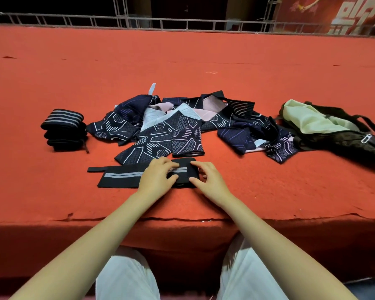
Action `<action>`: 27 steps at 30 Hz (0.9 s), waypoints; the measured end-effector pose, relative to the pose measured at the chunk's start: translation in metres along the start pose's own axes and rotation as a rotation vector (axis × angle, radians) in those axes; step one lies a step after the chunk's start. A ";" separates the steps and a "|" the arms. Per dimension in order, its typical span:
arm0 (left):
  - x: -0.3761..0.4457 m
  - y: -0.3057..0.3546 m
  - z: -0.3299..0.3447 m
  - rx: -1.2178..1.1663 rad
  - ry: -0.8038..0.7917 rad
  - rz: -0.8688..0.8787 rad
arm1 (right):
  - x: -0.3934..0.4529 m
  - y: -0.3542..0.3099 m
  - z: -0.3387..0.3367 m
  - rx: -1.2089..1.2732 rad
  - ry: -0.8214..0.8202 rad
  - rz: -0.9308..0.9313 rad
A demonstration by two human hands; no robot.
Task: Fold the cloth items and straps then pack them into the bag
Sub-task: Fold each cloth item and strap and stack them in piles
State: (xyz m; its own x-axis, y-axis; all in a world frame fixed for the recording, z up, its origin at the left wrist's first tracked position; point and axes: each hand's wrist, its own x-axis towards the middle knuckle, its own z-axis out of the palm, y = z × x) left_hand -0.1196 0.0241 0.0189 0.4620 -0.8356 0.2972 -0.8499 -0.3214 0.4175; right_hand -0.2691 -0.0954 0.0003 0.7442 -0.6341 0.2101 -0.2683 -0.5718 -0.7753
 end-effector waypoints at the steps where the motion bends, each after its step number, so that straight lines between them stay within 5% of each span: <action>1: -0.003 0.000 0.003 0.056 -0.030 0.017 | 0.000 -0.001 -0.001 -0.010 0.000 0.025; 12: -0.007 0.001 0.013 -0.113 -0.055 -0.085 | 0.016 -0.032 -0.001 0.421 -0.104 0.425; 19: -0.002 0.002 -0.031 -0.972 0.018 -0.586 | 0.019 -0.056 0.026 0.510 -0.167 0.292; 24: -0.011 -0.026 -0.036 -0.948 -0.025 -0.644 | 0.027 -0.068 0.058 0.473 -0.160 0.308; 27: -0.015 -0.045 -0.029 -0.479 0.059 -0.525 | 0.035 -0.068 0.068 0.391 -0.074 0.358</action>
State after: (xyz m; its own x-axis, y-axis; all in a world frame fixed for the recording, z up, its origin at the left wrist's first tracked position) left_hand -0.0813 0.0642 0.0205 0.8042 -0.5943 -0.0062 -0.3131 -0.4325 0.8455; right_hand -0.1835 -0.0432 0.0201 0.6929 -0.7072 -0.1405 -0.2761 -0.0802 -0.9578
